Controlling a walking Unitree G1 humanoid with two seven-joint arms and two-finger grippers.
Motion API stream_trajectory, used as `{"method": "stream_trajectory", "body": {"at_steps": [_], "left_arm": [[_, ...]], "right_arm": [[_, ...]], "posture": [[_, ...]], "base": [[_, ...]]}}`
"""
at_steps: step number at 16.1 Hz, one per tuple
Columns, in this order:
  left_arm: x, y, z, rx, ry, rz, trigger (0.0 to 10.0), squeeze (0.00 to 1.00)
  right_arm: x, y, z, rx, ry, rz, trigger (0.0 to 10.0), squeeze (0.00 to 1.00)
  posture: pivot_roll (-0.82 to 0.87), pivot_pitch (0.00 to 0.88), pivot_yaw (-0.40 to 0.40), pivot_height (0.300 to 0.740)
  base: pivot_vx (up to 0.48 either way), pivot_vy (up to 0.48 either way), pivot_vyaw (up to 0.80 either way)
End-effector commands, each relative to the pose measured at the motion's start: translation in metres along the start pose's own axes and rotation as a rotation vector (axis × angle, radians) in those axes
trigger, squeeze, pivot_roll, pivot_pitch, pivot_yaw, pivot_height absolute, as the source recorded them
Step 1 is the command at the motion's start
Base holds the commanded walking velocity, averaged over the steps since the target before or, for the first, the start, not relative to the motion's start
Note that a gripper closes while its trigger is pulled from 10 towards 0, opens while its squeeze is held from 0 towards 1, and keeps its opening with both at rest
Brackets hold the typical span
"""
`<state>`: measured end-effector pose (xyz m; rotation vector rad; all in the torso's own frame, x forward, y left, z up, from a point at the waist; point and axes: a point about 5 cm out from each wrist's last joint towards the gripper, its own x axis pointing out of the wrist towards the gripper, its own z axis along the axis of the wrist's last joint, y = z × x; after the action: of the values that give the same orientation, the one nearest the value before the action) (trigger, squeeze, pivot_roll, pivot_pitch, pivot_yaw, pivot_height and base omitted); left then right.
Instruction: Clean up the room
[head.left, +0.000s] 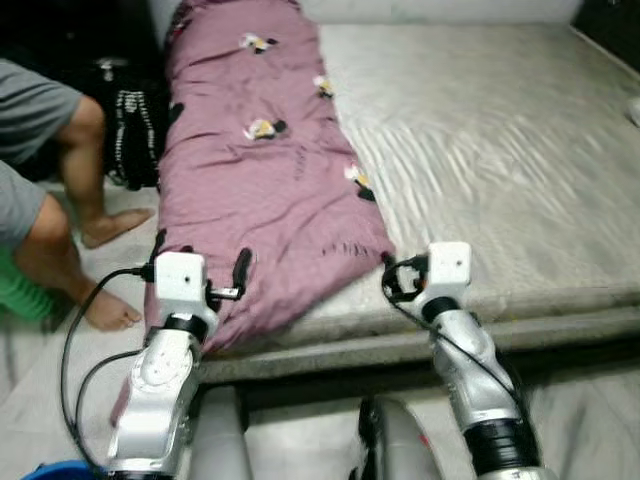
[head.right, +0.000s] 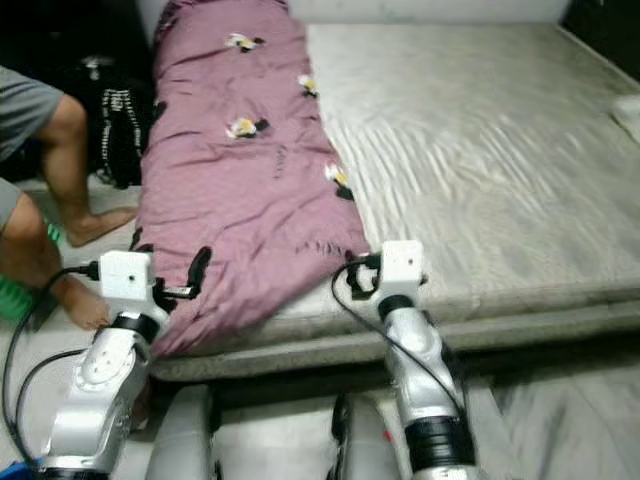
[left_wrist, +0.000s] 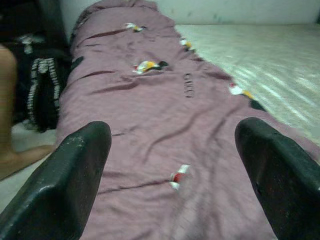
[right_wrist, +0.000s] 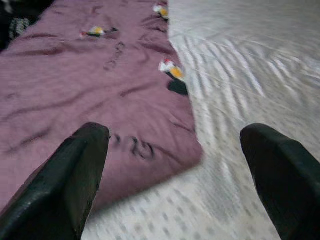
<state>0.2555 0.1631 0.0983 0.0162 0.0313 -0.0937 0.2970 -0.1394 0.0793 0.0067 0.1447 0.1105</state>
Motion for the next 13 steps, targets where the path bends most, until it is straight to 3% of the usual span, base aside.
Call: {"method": "stream_trajectory", "body": {"at_steps": [1, 4, 13], "left_arm": [[0.002, -0.003, 0.003, -0.007, -0.007, -0.018, 10.0, 0.00], [0.002, -0.002, 0.003, 0.005, -0.007, 0.006, 10.0, 0.00], [0.002, -0.003, -0.014, 0.006, 0.115, 0.014, 10.0, 0.00]], "right_arm": [[0.000, -0.004, 0.000, -0.011, 0.003, -0.008, 10.0, 0.00], [0.000, -0.003, 0.001, -0.011, 0.001, -0.008, 10.0, 0.00], [-0.003, -0.007, -0.003, -0.015, 0.010, -0.021, 10.0, 0.00]], "posture": [[-0.02, 0.053, -0.045, 0.601], [-0.02, 0.051, -0.046, 0.601], [-0.03, 0.053, -0.043, 0.601]], "base": [[0.412, 0.000, 0.00], [0.116, 0.000, 0.00], [0.000, 0.000, 0.00]]}}
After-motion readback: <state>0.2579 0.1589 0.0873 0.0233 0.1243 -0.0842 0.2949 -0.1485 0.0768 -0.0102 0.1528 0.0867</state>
